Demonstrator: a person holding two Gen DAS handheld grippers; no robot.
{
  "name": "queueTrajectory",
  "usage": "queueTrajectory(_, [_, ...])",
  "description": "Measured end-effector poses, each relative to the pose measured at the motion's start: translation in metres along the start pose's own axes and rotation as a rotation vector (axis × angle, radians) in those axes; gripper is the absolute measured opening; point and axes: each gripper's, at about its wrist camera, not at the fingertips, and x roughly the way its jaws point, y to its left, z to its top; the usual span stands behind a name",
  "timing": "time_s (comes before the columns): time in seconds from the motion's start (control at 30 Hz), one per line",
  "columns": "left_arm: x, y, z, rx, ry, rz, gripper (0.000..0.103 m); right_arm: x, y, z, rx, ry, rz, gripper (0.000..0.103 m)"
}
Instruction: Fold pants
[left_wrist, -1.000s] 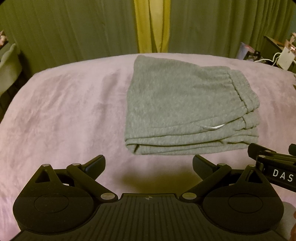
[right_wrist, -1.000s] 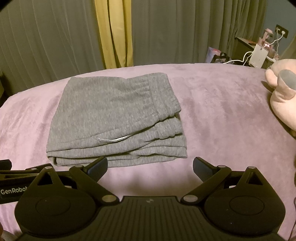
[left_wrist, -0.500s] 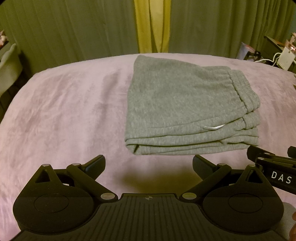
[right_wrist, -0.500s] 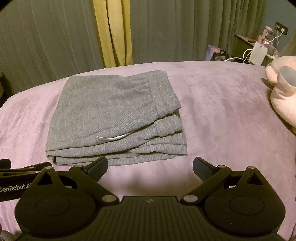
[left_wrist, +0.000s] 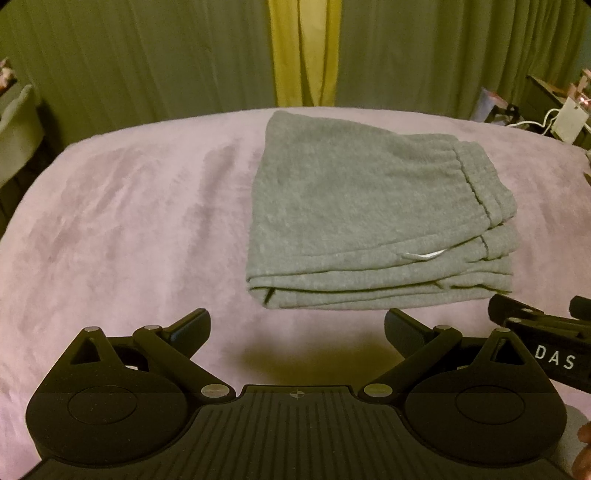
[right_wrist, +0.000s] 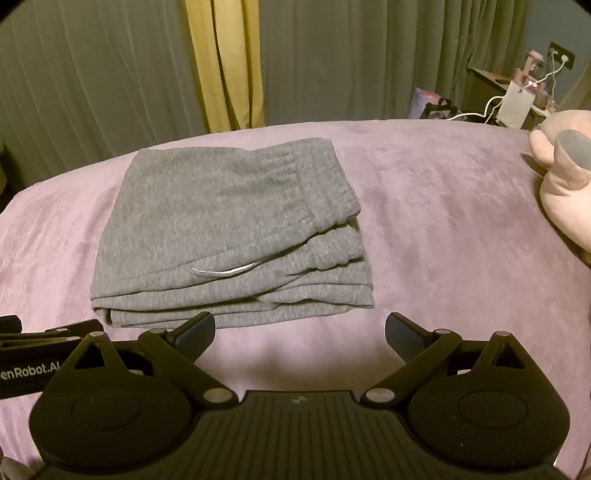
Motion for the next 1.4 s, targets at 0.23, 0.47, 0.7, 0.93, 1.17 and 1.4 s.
queueTrajectory(0.23, [-0.0012, 0.0002, -0.0011, -0.004, -0.003, 0.005, 0.103, -0.0001, 0.0031, -0.0016, -0.009, -0.003, -0.007, 0.099])
queueTrajectory(0.47, [-0.0014, -0.0003, -0.0009, -0.001, -0.003, 0.006, 0.103, -0.0008, 0.0046, -0.002, -0.013, -0.003, -0.01, 0.099])
queueTrajectory(0.7, [-0.0019, 0.0007, -0.0017, -0.001, -0.005, 0.005, 0.103, -0.0018, 0.0059, -0.0019, -0.019, -0.004, -0.011, 0.099])
queueTrajectory(0.93, [-0.0043, -0.0003, -0.0009, 0.004, -0.012, 0.012, 0.103, -0.0021, 0.0057, -0.0015, -0.021, -0.007, -0.013, 0.099])
queueTrajectory(1.17, [-0.0047, -0.0008, 0.0007, 0.01, -0.016, 0.014, 0.103, -0.0024, 0.006, -0.0003, -0.024, -0.006, -0.014, 0.099])
queueTrajectory(1.4, [-0.0055, -0.0024, 0.0014, 0.011, -0.018, 0.017, 0.103, -0.0022, 0.0049, 0.0005, -0.022, -0.006, -0.015, 0.099])
